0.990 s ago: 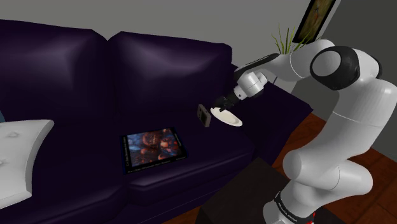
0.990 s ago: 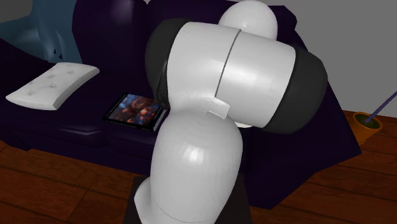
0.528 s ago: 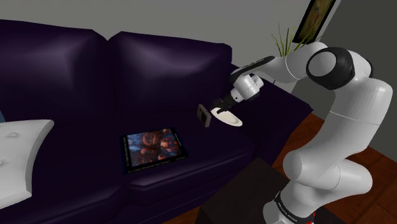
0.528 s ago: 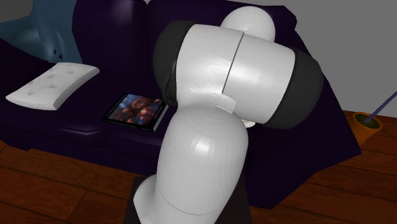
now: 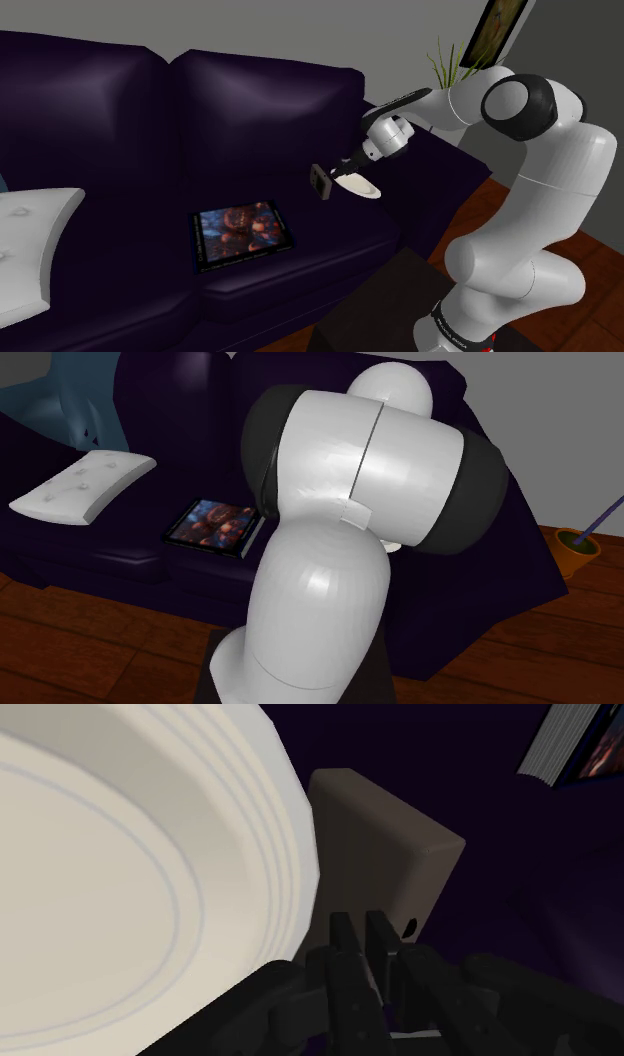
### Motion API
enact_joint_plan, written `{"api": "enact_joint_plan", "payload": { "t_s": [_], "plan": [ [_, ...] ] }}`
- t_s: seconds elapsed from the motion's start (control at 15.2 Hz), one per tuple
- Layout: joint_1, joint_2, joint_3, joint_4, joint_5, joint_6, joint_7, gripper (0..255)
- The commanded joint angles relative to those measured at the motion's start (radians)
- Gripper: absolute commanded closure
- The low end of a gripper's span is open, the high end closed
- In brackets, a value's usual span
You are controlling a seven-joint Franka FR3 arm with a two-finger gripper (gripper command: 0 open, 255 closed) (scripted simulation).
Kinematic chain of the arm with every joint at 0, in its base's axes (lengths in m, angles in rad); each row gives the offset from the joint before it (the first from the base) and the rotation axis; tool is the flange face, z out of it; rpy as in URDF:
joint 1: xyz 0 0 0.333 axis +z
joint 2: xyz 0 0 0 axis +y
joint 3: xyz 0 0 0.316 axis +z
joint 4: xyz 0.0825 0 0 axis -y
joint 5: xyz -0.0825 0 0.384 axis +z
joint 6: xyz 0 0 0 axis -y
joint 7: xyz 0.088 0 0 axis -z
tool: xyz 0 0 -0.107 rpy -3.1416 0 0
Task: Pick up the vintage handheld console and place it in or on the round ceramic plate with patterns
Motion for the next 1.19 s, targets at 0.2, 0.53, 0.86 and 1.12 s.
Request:
{"api": "enact_joint_plan", "payload": {
  "t_s": [0.2,0.53,0.86,1.12],
  "plan": [
    [0.000,0.000,0.000,0.000,0.000,0.000,0.000,255],
    [0.210,0.022,-0.123,0.098,-0.475,0.006,0.531,0],
    [0.543,0.209,-0.337,0.454,-0.983,-0.323,1.093,0],
    [0.546,0.237,-0.341,0.441,-0.987,-0.282,1.095,0]
  ]
}}
